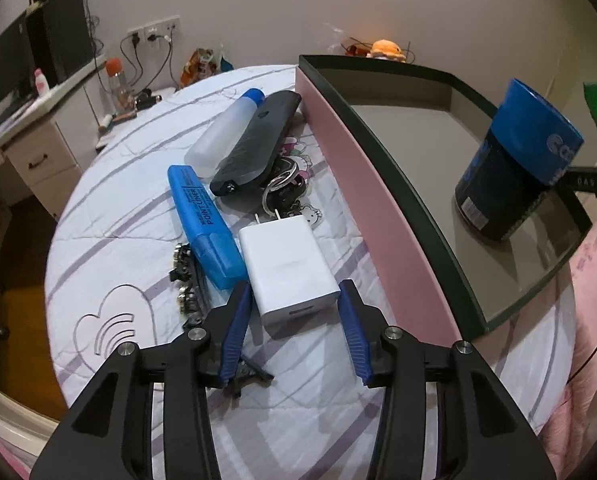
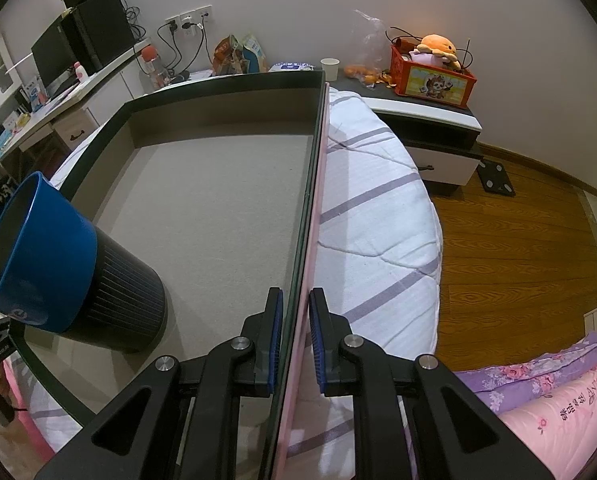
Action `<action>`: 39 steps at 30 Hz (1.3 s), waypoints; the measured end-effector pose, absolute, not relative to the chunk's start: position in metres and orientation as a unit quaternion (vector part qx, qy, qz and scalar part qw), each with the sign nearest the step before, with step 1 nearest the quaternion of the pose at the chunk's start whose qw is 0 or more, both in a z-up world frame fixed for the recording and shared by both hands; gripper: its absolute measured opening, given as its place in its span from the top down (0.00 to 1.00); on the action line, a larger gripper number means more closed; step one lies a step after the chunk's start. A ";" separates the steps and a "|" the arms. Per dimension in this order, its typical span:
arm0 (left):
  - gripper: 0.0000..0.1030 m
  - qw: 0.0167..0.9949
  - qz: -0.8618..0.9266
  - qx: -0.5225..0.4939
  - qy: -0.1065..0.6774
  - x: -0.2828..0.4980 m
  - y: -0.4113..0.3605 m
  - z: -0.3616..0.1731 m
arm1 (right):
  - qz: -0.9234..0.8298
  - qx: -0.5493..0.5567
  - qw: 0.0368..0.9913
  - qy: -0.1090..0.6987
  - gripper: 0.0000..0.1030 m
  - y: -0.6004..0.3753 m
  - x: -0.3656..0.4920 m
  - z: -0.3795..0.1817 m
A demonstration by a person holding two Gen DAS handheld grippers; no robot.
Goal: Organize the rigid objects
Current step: 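Move the left tool to the white charger and grasp it, then carry the white charger into the tray and open the left tool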
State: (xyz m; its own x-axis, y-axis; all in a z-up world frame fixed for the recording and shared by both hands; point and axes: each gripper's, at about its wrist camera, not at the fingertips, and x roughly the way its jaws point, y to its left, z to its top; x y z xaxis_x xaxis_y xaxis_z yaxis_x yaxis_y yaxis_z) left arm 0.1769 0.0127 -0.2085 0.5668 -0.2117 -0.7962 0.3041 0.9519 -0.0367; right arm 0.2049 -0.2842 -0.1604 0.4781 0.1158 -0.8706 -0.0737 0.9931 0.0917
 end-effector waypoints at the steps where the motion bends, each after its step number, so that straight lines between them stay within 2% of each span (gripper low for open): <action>1: 0.57 0.883 -0.149 0.052 0.443 0.175 0.016 -0.207 | 0.055 0.021 0.859 0.508 0.87 -0.284 0.205 -0.161; 9: 0.56 0.875 -0.142 0.055 0.460 0.168 0.038 -0.207 | 0.055 0.022 0.859 0.508 0.87 -0.284 0.205 -0.161; 14: 0.31 0.881 -0.126 0.037 0.454 0.173 0.035 -0.206 | 0.055 0.021 0.859 0.508 0.87 -0.284 0.205 -0.161; 16: 0.31 0.882 -0.119 0.041 0.453 0.176 0.029 -0.207 | 0.056 0.022 0.859 0.508 0.87 -0.284 0.205 -0.161; 18: 0.35 0.879 -0.122 0.039 0.460 0.180 0.025 -0.211 | 0.056 0.021 0.859 0.509 0.87 -0.284 0.205 -0.162; 19: 0.50 0.877 -0.124 0.038 0.463 0.181 0.024 -0.213 | 0.056 0.020 0.859 0.509 0.87 -0.283 0.204 -0.162; 20: 0.60 0.876 -0.120 0.045 0.464 0.181 0.023 -0.215 | 0.056 0.020 0.859 0.509 0.87 -0.283 0.205 -0.162; 39: 0.60 0.871 -0.148 0.028 0.468 0.160 0.043 -0.212 | 0.057 0.022 0.859 0.509 0.87 -0.284 0.205 -0.162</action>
